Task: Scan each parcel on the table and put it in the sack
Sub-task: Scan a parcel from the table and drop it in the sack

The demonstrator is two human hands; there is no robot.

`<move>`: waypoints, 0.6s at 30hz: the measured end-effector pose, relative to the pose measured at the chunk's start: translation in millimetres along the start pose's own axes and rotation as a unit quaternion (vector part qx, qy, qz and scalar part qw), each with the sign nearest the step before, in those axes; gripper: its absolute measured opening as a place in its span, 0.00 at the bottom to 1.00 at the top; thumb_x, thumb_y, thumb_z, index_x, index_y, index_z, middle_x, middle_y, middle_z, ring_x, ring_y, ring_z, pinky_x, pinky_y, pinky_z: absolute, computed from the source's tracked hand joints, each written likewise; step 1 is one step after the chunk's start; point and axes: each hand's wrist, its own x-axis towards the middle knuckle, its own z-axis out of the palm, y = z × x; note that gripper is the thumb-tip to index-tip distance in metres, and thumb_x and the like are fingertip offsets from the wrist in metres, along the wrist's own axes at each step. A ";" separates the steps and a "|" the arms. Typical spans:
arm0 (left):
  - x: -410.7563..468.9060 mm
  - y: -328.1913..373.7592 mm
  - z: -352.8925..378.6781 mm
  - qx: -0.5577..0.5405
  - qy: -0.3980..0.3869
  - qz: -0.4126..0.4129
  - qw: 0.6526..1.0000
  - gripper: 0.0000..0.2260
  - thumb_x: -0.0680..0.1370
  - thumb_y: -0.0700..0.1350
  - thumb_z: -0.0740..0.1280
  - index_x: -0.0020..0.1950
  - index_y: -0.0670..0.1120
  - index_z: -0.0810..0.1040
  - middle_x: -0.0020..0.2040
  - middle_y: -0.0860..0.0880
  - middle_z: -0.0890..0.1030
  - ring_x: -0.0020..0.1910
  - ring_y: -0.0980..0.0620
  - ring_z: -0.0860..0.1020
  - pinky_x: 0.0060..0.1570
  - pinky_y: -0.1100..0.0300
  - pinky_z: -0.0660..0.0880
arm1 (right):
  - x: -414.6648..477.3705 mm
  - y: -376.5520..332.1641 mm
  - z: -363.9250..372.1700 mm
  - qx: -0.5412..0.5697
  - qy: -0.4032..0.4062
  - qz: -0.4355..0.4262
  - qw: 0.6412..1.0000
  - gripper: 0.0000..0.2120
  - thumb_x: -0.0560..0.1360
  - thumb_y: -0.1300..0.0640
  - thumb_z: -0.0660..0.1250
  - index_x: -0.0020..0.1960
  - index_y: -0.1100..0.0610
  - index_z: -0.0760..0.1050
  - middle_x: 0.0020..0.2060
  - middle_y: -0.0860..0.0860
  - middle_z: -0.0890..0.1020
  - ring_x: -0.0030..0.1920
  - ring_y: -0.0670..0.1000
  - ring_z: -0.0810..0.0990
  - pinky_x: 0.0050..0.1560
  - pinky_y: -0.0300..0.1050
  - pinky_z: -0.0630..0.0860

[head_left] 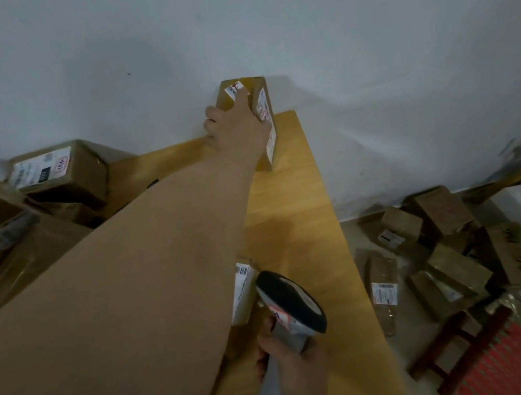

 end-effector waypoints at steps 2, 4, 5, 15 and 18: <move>-10.5 -7.7 -5.0 -0.018 0.005 0.008 1.000 0.28 0.76 0.54 0.66 0.74 0.57 0.60 0.66 0.38 0.63 0.63 0.38 0.65 0.63 0.51 0.63 | 0.4 1.2 -0.7 0.000 0.008 -0.009 1.000 0.09 0.69 0.69 0.71 0.47 0.61 0.78 0.25 0.54 0.78 0.24 0.49 0.75 0.27 0.41 0.74; -31.9 -19.1 -12.4 -0.027 0.003 0.024 0.999 0.28 0.75 0.53 0.68 0.74 0.56 0.62 0.64 0.39 0.65 0.62 0.39 0.65 0.62 0.53 0.64 | -3.3 1.9 -0.7 -0.005 0.015 -0.018 1.000 0.07 0.69 0.69 0.71 0.45 0.61 0.77 0.25 0.54 0.78 0.25 0.49 0.75 0.27 0.41 0.74; -45.2 -25.4 -16.7 -0.037 -0.003 0.027 0.999 0.28 0.75 0.52 0.68 0.73 0.57 0.62 0.64 0.39 0.64 0.62 0.39 0.65 0.62 0.53 0.64 | -6.0 2.3 -0.9 -0.007 0.020 -0.021 1.000 0.06 0.69 0.69 0.71 0.43 0.61 0.77 0.24 0.53 0.78 0.25 0.49 0.75 0.27 0.42 0.74; -192.1 -117.1 -54.5 -0.039 -0.030 -0.020 0.999 0.30 0.74 0.48 0.69 0.73 0.59 0.62 0.70 0.41 0.57 0.68 0.40 0.59 0.62 0.48 0.68 | -42.4 26.2 -6.2 -0.124 -0.010 -0.060 0.990 0.10 0.70 0.69 0.67 0.32 0.62 0.74 0.23 0.55 0.77 0.23 0.51 0.73 0.28 0.43 0.72; -232.5 -149.4 -66.1 -0.040 -0.022 -0.042 0.998 0.29 0.74 0.47 0.69 0.73 0.58 0.63 0.70 0.41 0.56 0.67 0.39 0.59 0.61 0.48 0.68 | -58.8 47.5 -5.0 -0.167 -0.020 -0.051 0.984 0.11 0.72 0.70 0.66 0.32 0.62 0.72 0.24 0.56 0.75 0.22 0.50 0.72 0.25 0.41 0.70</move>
